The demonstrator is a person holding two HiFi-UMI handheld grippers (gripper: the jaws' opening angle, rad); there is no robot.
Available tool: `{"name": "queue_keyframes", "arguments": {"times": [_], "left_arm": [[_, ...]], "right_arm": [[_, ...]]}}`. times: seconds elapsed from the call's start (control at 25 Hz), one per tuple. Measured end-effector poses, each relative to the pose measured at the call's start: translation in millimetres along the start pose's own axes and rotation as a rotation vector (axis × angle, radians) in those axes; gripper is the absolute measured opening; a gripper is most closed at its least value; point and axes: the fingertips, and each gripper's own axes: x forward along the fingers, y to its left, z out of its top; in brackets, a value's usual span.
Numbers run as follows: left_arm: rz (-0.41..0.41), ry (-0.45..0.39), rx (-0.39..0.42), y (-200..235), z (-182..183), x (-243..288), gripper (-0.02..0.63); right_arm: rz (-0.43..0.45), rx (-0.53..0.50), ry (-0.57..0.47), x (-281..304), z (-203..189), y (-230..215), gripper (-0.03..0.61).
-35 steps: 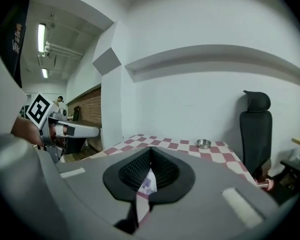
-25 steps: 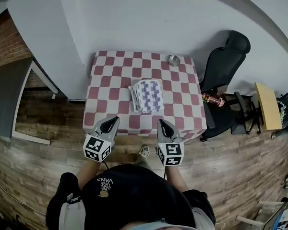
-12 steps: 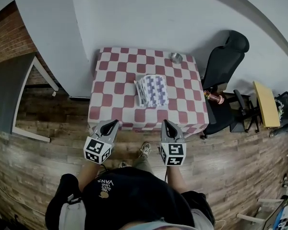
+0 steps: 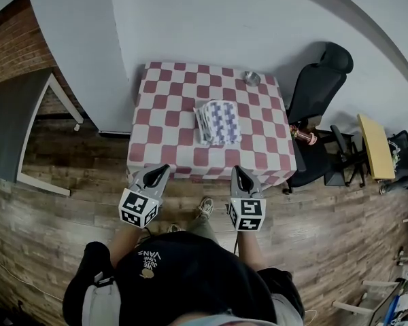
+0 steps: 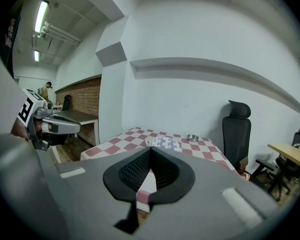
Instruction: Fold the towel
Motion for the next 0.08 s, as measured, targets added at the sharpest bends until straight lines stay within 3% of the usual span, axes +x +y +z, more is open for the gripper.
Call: {"name": "queue_keyframes", "arguments": {"times": [0.08], "left_arm": [[-0.003, 0.000, 0.001, 0.2, -1.3, 0.1, 0.002]], "right_arm": [[-0.002, 0.000, -0.008, 1.1, 3.1, 1.9, 0.005]]}}
